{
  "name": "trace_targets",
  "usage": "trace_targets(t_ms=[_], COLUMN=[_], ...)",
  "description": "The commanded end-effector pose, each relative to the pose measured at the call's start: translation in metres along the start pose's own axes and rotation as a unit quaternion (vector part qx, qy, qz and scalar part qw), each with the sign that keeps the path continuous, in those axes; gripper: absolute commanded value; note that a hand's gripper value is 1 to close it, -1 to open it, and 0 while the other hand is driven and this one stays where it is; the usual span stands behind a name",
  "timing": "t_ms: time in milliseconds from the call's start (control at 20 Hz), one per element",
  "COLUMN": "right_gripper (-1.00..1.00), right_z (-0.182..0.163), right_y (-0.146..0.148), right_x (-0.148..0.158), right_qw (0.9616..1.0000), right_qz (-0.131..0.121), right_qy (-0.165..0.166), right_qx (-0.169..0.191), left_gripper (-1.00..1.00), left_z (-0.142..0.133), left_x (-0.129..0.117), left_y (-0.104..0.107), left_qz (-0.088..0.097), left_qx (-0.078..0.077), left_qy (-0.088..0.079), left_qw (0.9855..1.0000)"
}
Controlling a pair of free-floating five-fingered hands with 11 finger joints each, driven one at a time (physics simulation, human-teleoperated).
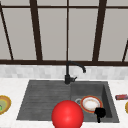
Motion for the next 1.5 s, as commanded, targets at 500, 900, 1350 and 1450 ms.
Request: trace_targets(t_ms=[500, 900, 1350, 1450], right_gripper=[0.00, 0.00, 0.00, 0.00], right_z=[0.000, 0.000, 0.000, 0.000], right_y=[0.000, 0.000, 0.000, 0.000], right_x=[0.000, 0.000, 0.000, 0.000], right_qw=[1.0000, 1.0000, 1.0000, 1.0000], right_qz=[0.000, 0.000, 0.000, 0.000], right_qy=[0.000, 0.000, 0.000, 0.000], right_qx=[0.000, 0.000, 0.000, 0.000], left_gripper=[1.00, 1.00, 1.00, 1.00], left_z=[-0.063, -0.122, -0.191, -0.206], left_x=[0.046, 0.070, 0.088, 0.091], left_y=[0.093, 0.136, 0.167, 0.174], left_qz=[0.012, 0.005, 0.012, 0.012], left_qx=[0.001, 0.006, 0.007, 0.002], left_qy=[-0.008, 0.006, 0.008, 0.011], left_qw=[0.9999, 0.9999, 0.9999, 0.9999])
